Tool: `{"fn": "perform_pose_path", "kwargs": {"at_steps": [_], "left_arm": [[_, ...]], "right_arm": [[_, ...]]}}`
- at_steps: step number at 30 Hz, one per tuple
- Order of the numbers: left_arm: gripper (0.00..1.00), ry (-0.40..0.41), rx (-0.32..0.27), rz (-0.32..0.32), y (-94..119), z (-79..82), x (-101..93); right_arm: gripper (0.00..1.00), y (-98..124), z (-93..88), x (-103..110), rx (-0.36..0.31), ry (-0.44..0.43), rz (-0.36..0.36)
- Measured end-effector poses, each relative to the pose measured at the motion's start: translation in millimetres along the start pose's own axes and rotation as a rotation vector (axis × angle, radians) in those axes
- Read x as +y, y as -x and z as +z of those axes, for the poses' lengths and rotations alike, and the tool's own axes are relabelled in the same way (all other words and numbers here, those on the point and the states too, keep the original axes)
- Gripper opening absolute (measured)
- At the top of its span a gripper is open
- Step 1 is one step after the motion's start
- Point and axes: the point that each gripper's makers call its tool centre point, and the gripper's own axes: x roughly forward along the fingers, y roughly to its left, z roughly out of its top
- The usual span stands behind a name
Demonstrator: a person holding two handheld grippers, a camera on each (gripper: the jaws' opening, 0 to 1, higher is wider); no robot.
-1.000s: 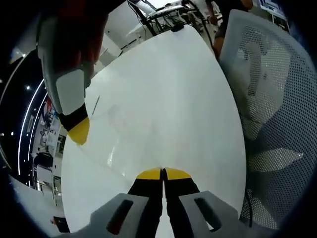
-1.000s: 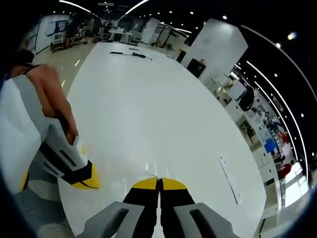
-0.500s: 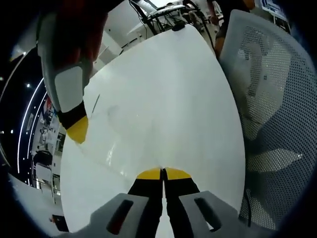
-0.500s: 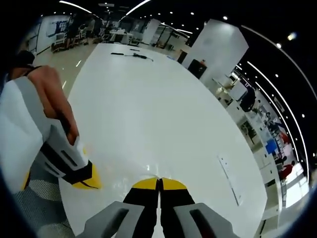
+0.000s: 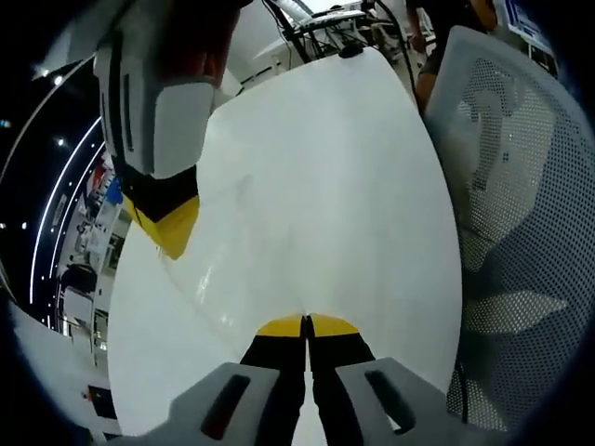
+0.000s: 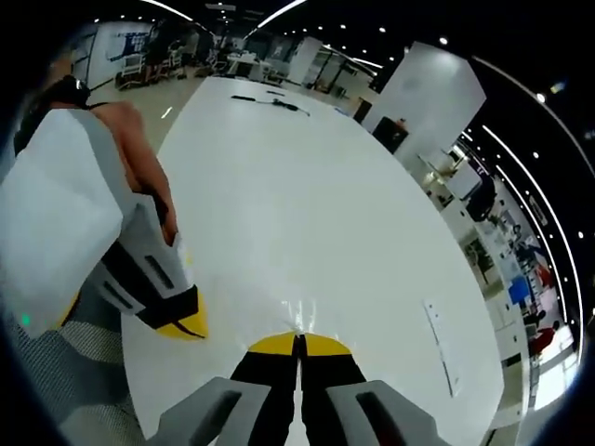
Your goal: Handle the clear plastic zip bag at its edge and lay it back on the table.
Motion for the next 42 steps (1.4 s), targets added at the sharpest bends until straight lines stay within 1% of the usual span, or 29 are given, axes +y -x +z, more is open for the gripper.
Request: {"fn": "perform_pose_path", "kwargs": {"at_steps": [7, 11, 19, 30, 32, 36, 39, 42], "left_arm": [[0.0, 0.013, 0.005, 0.002, -1, -0.6, 0.8], [0.0, 0.016, 0.006, 0.0, -2, -1.0, 0.1], [0.0, 0.023, 0.007, 0.0, -5, -1.7, -0.5], [0.0, 0.034, 0.011, 0.001, -5, -3.0, -2.5], [0.0, 0.03, 0.013, -0.001, -5, -4.3, -3.6], [0.0, 0.032, 0.02, -0.004, -7, -7.7, -4.0], [0.0, 0.031, 0.03, -0.001, -10, -11.5, -4.4], [0.0, 0.014, 0.048, 0.0, -13, -15.7, -5.0]], "right_arm": [[0.0, -4, -2.3, 9, 0.004, 0.013, 0.021], [0.0, -8, -8.9, 13, 0.014, 0.01, 0.037], [0.0, -11, -15.0, 24, 0.027, -0.019, 0.066], [0.0, -17, -28.3, 43, 0.056, -0.046, 0.114], [0.0, -16, -29.1, 45, 0.06, -0.05, 0.123], [0.05, -12, -28.4, 48, 0.069, -0.048, 0.138], [0.06, -2, -25.4, 45, 0.06, -0.035, 0.121], [0.06, 5, -26.0, 40, 0.049, -0.049, 0.094]]}}
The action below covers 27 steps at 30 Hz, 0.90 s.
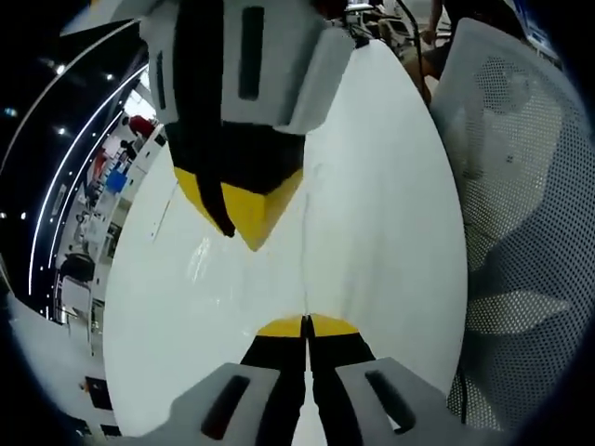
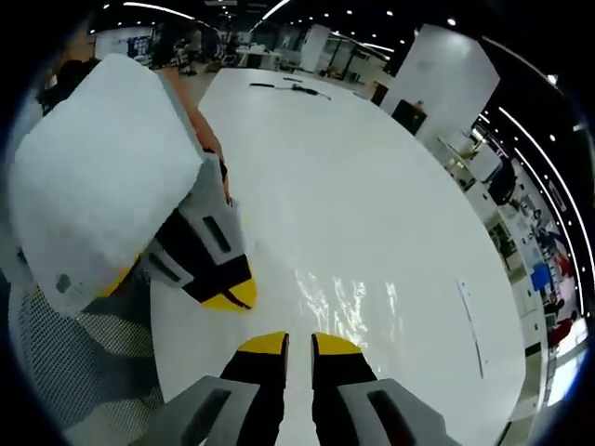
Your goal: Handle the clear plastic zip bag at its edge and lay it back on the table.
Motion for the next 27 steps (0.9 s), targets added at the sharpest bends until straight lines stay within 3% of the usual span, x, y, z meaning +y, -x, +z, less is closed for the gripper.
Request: {"fn": "perform_pose_path", "kwargs": {"at_steps": [14, 27], "left_arm": [[0.0, 0.108, 0.116, 0.039, -15, -14.3, 18.1], [0.0, 0.183, 0.177, 0.086, -39, -11.9, 34.3]], "right_arm": [[0.06, 30, -34.9, -2, -0.005, -0.127, -0.086], [0.06, 33, -65.8, 6, 0.007, -0.263, -0.096]]}}
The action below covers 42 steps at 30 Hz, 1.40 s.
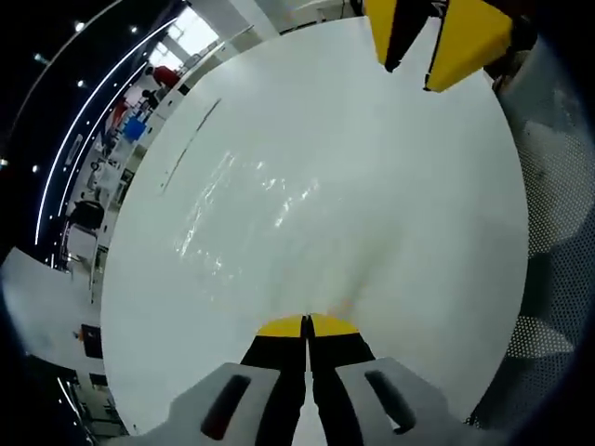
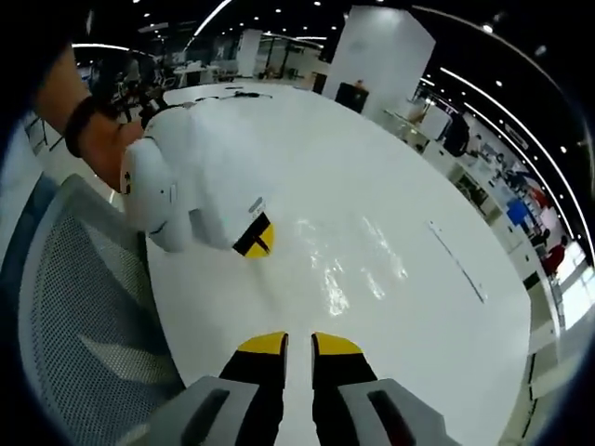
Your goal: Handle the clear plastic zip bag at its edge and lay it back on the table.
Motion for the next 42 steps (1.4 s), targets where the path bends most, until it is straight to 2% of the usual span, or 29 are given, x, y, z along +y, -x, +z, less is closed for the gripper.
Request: {"fn": "perform_pose_path", "kwargs": {"at_steps": [6, 14, 17, 19, 22, 28, 30, 31, 32, 33, 36, 42], "left_arm": [[0.0, 0.07, 0.016, 0.005, -12, 7.4, 9.9], [0.0, 0.05, 0.017, -0.006, -30, 7.9, 13.0], [0.0, 0.051, 0.006, -0.01, -24, 8.6, 10.9], [0.0, 0.098, -0.021, -0.042, -21, 11.7, 4.5], [0.05, 0.096, -0.025, -0.039, -19, 10.7, 3.7], [0.13, 0.157, -0.058, -0.059, -11, 10.8, -1.8], [0.15, 0.191, -0.095, -0.091, -14, 15.1, -9.6], [0.16, 0.188, -0.091, -0.089, -13, 14.2, -9.6], [0.19, 0.187, -0.108, -0.107, -9, 16.3, -13.9], [0.21, 0.198, -0.115, -0.122, -7, 17.3, -17.2], [0.25, 0.194, -0.124, -0.128, -6, 19.2, -18.5], [0.27, 0.267, -0.154, -0.15, 5, 20.0, -23.4]], "right_arm": [[0.06, -3, -8.8, 4, 0.001, -0.053, 0.01], [0.07, -6, -11.3, 5, -0.012, -0.113, 0.012], [0.07, -7, -11.9, 5, -0.016, -0.13, 0.012], [0.07, -9, -12.5, 4, -0.019, -0.146, 0.015], [0.11, -11, -12.8, 3, -0.026, -0.175, 0.008], [0.13, -20, -12.0, 5, -0.068, -0.306, 0.028], [0.16, -22, -8.9, 4, -0.105, -0.383, 0.029], [0.18, -22, -8.6, 4, -0.111, -0.396, 0.028], [0.2, -22, -8.6, 3, -0.126, -0.46, 0.028], [0.2, -22, -8.4, 2, -0.133, -0.478, 0.024], [0.21, -20, -8.7, 0, -0.138, -0.488, 0.014], [0.3, -20, -17.3, -3, -0.135, -0.504, -0.001]]}}
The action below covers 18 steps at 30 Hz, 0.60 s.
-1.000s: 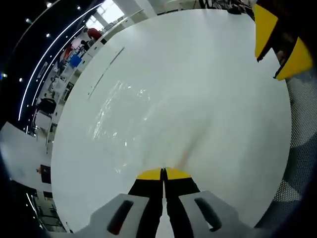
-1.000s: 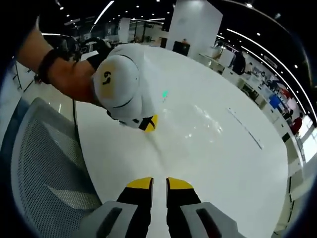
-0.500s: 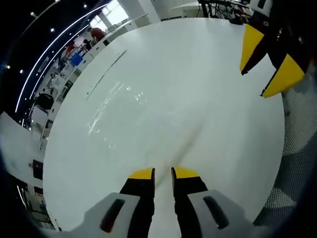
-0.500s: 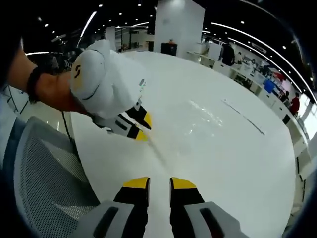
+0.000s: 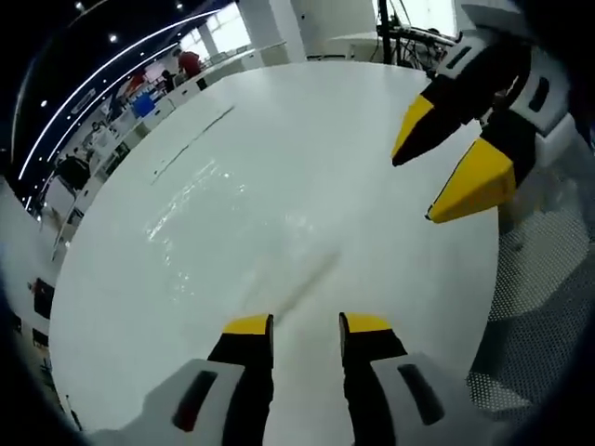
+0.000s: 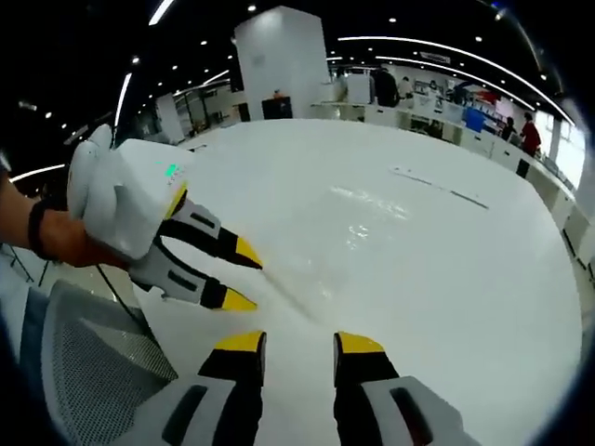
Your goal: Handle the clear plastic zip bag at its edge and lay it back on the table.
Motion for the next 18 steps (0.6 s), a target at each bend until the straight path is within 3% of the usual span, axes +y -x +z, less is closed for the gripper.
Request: {"fn": "perform_pose_path", "kwargs": {"at_steps": [7, 9, 18], "left_arm": [[0.33, 0.053, -0.031, -0.003, 17, -9.7, -2.3], [0.34, 0.106, -0.044, -0.017, 23, -14.0, -6.7], [0.41, 0.176, -0.036, 0.0, 34, -41.3, 2.0]], "right_arm": [[0.35, 9, -7.0, -5, -0.024, -0.093, -0.024], [0.36, 13, -10.9, -6, -0.031, -0.101, -0.035], [0.41, 20, -21.5, -8, -0.047, -0.158, -0.055]]}}
